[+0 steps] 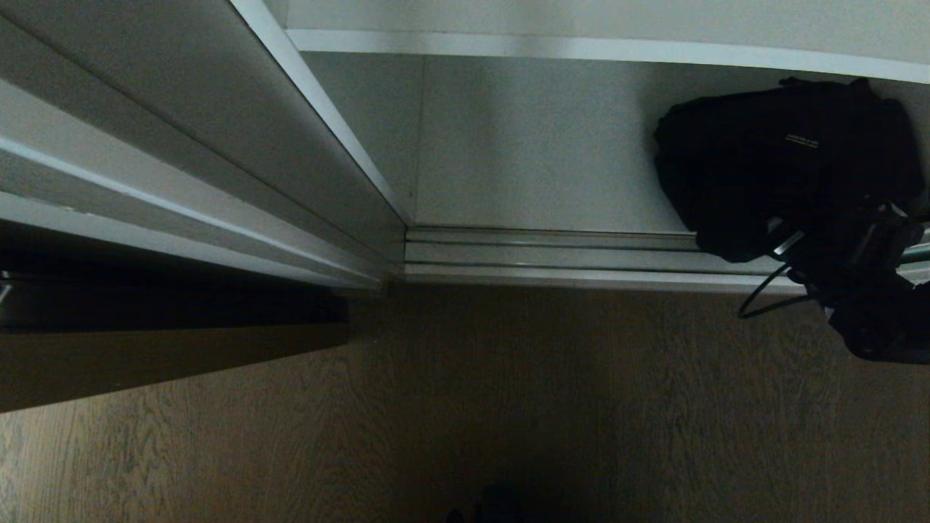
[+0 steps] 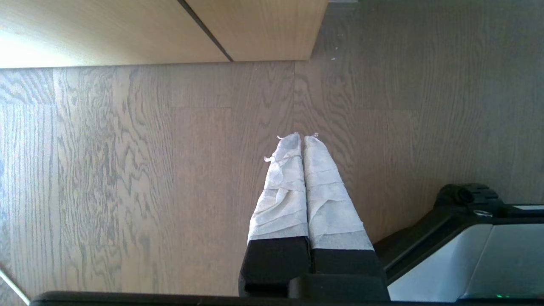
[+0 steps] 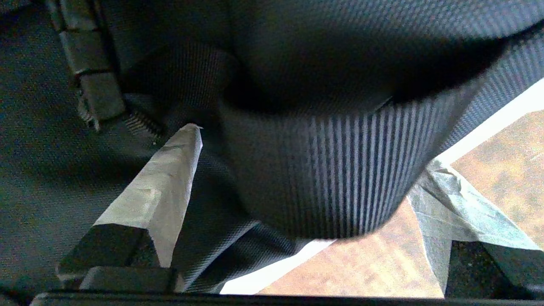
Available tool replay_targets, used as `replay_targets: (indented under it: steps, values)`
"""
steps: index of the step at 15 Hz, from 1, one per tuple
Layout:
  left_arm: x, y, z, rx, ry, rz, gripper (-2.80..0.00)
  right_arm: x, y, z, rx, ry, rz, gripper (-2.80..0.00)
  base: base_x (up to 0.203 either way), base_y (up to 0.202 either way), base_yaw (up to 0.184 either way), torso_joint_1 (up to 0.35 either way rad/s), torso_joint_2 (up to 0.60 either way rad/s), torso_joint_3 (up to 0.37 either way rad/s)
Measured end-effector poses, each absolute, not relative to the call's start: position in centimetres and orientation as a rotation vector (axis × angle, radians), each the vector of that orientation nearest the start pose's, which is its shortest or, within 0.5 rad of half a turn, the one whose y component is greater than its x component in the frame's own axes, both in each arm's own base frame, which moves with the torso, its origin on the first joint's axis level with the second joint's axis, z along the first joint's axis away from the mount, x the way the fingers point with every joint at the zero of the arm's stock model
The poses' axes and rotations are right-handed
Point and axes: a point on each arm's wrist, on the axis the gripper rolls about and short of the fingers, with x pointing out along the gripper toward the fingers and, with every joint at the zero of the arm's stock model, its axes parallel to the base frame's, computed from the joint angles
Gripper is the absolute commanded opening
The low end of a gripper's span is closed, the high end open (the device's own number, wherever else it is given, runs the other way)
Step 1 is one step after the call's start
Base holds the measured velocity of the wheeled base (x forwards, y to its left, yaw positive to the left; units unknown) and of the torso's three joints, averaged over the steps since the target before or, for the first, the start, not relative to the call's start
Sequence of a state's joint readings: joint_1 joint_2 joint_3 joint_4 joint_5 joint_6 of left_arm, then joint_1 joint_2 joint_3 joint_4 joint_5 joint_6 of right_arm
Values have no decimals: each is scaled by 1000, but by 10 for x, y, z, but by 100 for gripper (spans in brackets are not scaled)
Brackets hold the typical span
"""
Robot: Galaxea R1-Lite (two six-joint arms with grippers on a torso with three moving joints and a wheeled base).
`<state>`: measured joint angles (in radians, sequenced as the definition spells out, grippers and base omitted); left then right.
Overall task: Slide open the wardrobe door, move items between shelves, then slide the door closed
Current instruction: Place the bag on the higher shelf
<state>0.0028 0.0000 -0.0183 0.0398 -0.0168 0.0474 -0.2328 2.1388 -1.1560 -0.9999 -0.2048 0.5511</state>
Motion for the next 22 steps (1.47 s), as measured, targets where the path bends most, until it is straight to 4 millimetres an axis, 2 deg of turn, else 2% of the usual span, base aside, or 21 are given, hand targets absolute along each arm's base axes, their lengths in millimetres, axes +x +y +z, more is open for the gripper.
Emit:
replay_targets:
  steps: [4,7,8,9,16,22]
  values:
    - [-24,0,76,47,21,-15,-280,414,-93,163,628,-106,-327,0,0,0,0,0,0,0]
    - [-24,0,77,47,21,-15,-280,416,-94,170,638,-124,-293,0,0,0,0,0,0,0]
    - [-24,0,76,47,21,-15,-280,416,-96,169,640,-119,-281,-167,0,0,0,0,0,0]
    - [-24,0,76,47,21,-15,-280,416,-99,167,642,-116,-277,-280,0,0,0,0,0,0]
    - [-24,0,76,47,21,-15,-280,419,-110,150,669,-85,-269,-280,0,0,0,0,0,0]
    - [-24,0,77,47,21,-14,-280,410,-105,152,662,-63,-267,-280,0,0,0,0,0,0]
